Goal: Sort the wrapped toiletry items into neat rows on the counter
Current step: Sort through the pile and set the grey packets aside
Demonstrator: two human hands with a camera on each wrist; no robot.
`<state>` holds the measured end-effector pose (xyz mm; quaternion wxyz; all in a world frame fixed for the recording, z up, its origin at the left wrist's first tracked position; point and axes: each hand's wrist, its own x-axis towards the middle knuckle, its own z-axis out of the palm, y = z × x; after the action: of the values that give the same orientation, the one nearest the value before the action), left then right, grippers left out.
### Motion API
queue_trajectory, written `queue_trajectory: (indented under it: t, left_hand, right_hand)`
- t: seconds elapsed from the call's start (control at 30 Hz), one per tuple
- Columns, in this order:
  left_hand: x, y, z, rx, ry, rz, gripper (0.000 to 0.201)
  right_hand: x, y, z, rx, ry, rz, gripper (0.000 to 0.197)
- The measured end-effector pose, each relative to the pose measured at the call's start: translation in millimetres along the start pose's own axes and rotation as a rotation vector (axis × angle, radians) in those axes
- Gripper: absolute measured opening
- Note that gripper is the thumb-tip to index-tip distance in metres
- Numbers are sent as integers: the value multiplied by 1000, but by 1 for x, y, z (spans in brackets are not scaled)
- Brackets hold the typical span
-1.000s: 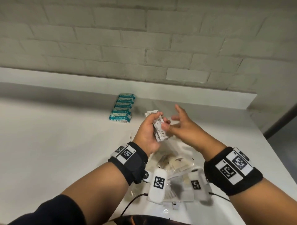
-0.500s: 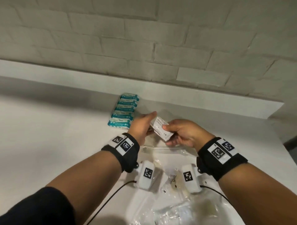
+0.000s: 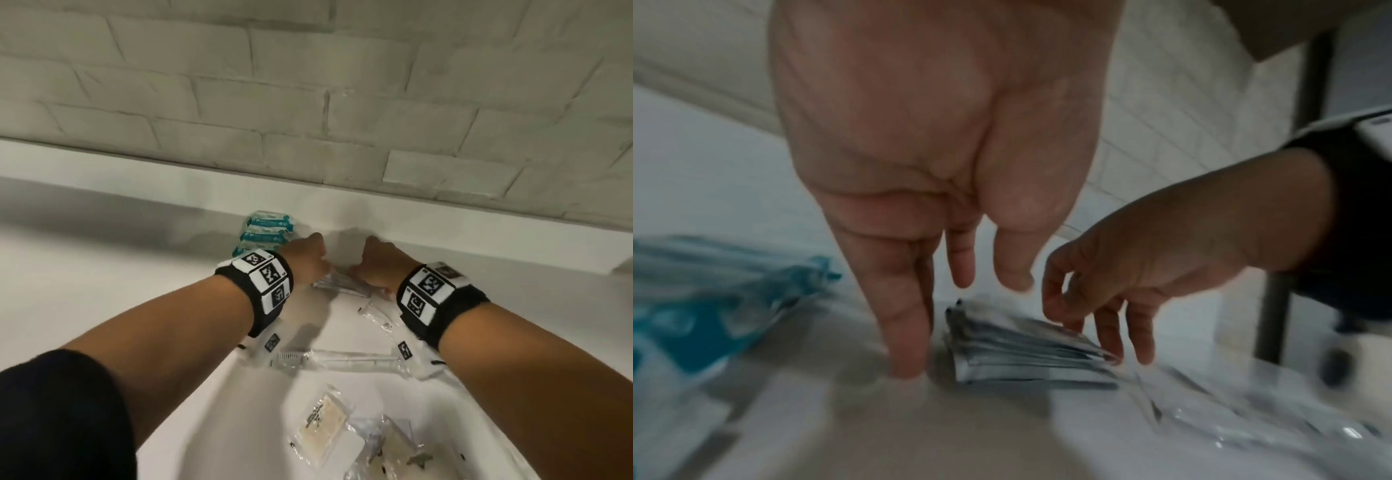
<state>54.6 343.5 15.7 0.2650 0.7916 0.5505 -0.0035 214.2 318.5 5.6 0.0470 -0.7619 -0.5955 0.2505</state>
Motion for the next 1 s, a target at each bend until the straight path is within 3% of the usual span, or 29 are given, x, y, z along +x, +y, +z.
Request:
queue_trajectory:
  t: [0.07, 0.13, 0.2, 0.27, 0.4, 0.5, 0.67, 0.83, 1.0]
  left_hand:
    - [-3, 2, -4, 143, -56, 62, 50]
    - [-1, 2, -1, 263, -75, 85, 60]
    - [3, 4, 7, 339, -36, 98, 56]
    - [9, 4, 13, 375, 15, 106, 47]
    - [27, 6, 5, 355, 88, 80, 37]
    - [42, 6, -4, 331, 115, 29, 37]
    - [64, 6, -13, 297, 160, 9, 32]
    - [78, 9, -17, 292, 153, -23, 32]
    - [82, 5, -15, 202, 168, -47, 33]
  right_hand:
    - [-4, 5, -8, -72, -16, -85, 73]
    - [-13, 5, -12, -209, -129, -166, 78]
    - [-17, 7, -5, -383, -123, -220, 78]
    - [-14, 8, 1, -439, -40, -269, 66]
    - [7, 5, 1, -369, 59, -269, 39]
    - [25, 3, -1, -336, 101, -252, 48]
    - [38, 4, -13, -75, 174, -377, 61]
    - [54, -2, -16, -97, 102, -243, 54]
    - [54, -4, -21, -84, 102, -221, 51]
